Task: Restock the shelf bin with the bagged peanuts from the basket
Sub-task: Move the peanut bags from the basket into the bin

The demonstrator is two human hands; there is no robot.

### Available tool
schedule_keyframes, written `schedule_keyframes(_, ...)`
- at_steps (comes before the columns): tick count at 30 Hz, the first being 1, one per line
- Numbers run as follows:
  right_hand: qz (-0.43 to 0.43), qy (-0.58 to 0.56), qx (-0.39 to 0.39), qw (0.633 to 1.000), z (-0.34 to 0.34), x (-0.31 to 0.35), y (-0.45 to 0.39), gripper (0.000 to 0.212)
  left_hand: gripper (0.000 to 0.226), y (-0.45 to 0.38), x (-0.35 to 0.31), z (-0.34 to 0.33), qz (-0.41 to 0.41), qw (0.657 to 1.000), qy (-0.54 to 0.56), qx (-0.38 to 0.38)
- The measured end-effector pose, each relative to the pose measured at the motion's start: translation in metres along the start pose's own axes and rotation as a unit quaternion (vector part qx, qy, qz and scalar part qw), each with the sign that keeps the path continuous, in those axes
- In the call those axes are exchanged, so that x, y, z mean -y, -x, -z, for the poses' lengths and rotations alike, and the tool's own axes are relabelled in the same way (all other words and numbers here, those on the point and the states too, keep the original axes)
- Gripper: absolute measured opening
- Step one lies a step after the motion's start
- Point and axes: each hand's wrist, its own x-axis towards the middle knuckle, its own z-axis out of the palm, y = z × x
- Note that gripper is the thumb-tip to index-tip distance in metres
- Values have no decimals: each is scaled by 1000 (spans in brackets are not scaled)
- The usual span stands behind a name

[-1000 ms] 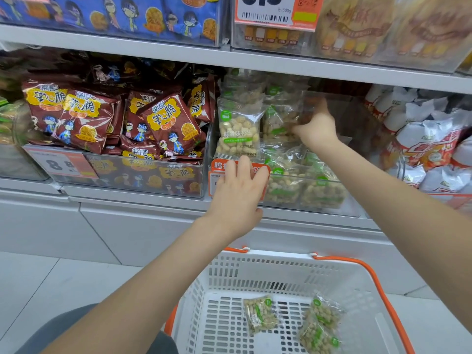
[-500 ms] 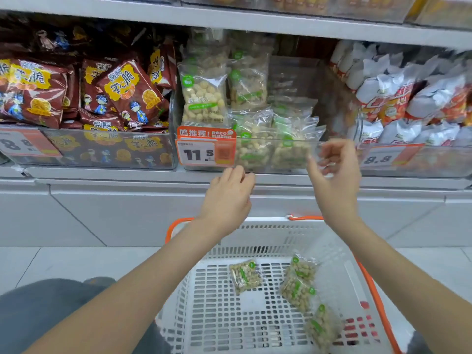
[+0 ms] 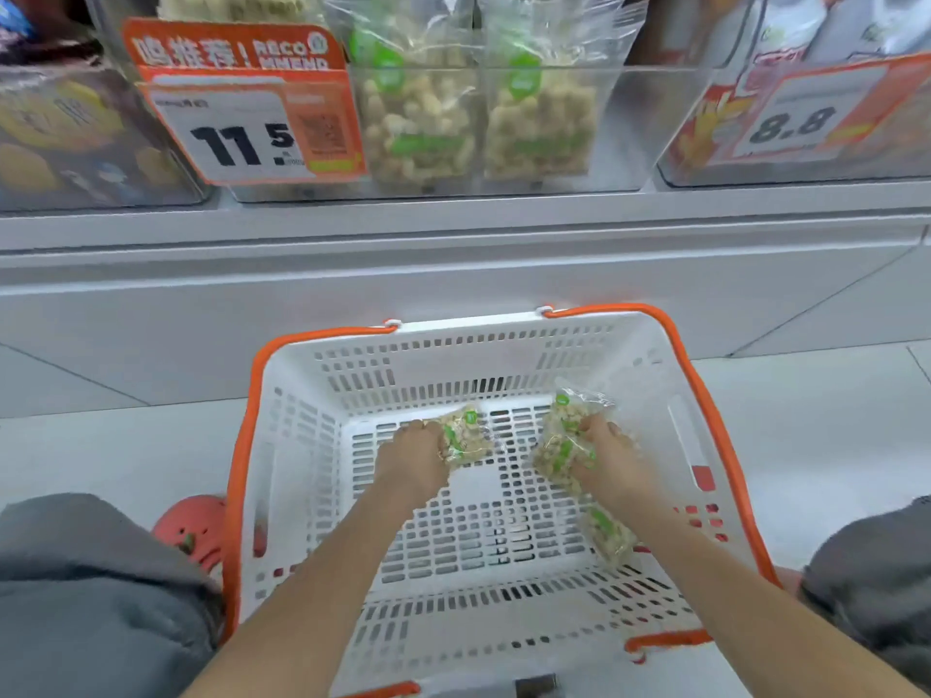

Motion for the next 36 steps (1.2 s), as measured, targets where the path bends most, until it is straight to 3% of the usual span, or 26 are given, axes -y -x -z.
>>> schedule_keyframes(9, -27, 146, 59, 987, -39, -18, -50, 83, 44, -71, 11, -43, 23, 999, 27, -11)
schedule_keyframes(12, -35, 168, 92, 981, -47, -19, -57, 87, 44, -84, 12, -55, 31, 999, -12, 5)
schedule_keyframes(17, -64, 232, 152, 959, -47, -10, -65, 95, 72, -99, 9, -58, 54, 995, -50, 72)
schedule_keyframes(20, -49, 234, 160, 958, -41, -9, -68, 87, 62, -100, 7, -57, 49, 992, -28, 115)
schedule_keyframes(24, -71, 73, 130, 986, -31, 1, -55, 65, 49, -83, 6, -47, 47, 978, 136, 154)
schedule_keyframes(27, -80, -57, 99, 990, -16, 16, -37, 77, 44, -69, 7, -22, 77, 952, 247, 164)
schedule_keyframes(32, -77, -237, 148, 957, 31, 40, 2, 84, 27, -37, 4, 50, 39, 938, 312, 146)
schedule_keyframes(36, -5, -234, 200, 951, 82, 65, 32, 92, 29, 0, -2, 117, 4, 932, 336, 134)
